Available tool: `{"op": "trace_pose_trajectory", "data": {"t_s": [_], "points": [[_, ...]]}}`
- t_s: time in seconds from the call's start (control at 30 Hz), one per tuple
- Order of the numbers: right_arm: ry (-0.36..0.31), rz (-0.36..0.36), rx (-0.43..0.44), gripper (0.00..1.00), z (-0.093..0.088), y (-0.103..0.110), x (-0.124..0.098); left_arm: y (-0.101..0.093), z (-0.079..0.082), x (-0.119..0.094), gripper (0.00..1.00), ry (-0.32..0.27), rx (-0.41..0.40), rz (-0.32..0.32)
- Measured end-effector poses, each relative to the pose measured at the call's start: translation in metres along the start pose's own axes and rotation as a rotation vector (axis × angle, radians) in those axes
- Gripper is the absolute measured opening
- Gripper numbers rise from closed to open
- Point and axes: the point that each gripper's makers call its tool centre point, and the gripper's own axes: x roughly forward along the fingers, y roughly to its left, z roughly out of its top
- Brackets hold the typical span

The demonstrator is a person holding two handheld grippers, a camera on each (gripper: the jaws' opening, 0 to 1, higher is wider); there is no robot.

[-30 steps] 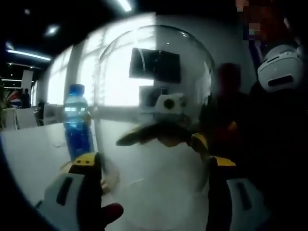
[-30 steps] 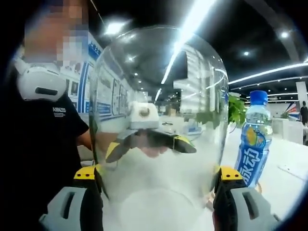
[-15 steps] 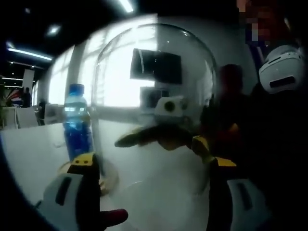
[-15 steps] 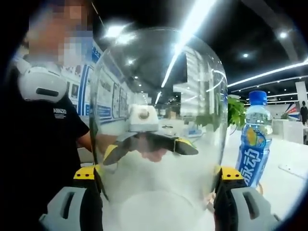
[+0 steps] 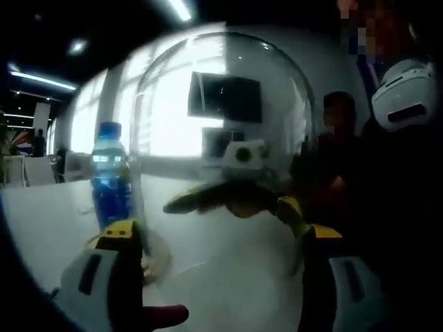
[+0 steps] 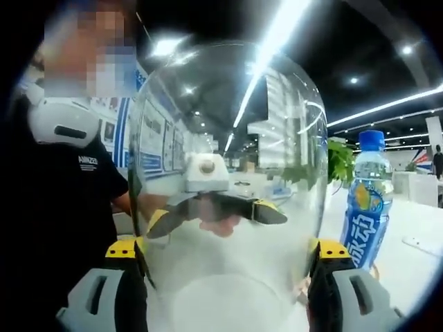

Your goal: Open the cover put in the Mizone put the cover back on

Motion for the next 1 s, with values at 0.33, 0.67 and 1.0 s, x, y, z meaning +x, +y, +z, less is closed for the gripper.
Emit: {"op": "trace_pose_trajectory", "data": {"t_s": [0.33, 0.67, 1.0], "points": [[-0.044, -0.002, 0.005, 0.9, 0.001, 0.004, -0.001, -0.004, 0.001, 0.001, 0.83, -0.001, -0.008, -0.002], [-0.027, 0.0, 0.017, 0.9, 0.009, 0.006, 0.0, -0.005, 0.01, 0.0, 0.83, -0.005, -0.039, 0.034], [-0.03, 0.001, -0.008, 0.9, 0.027, 0.014, 0.002, -0.01, 0.025, -0.001, 0.84, -0.021, -0.022, 0.054]]}}
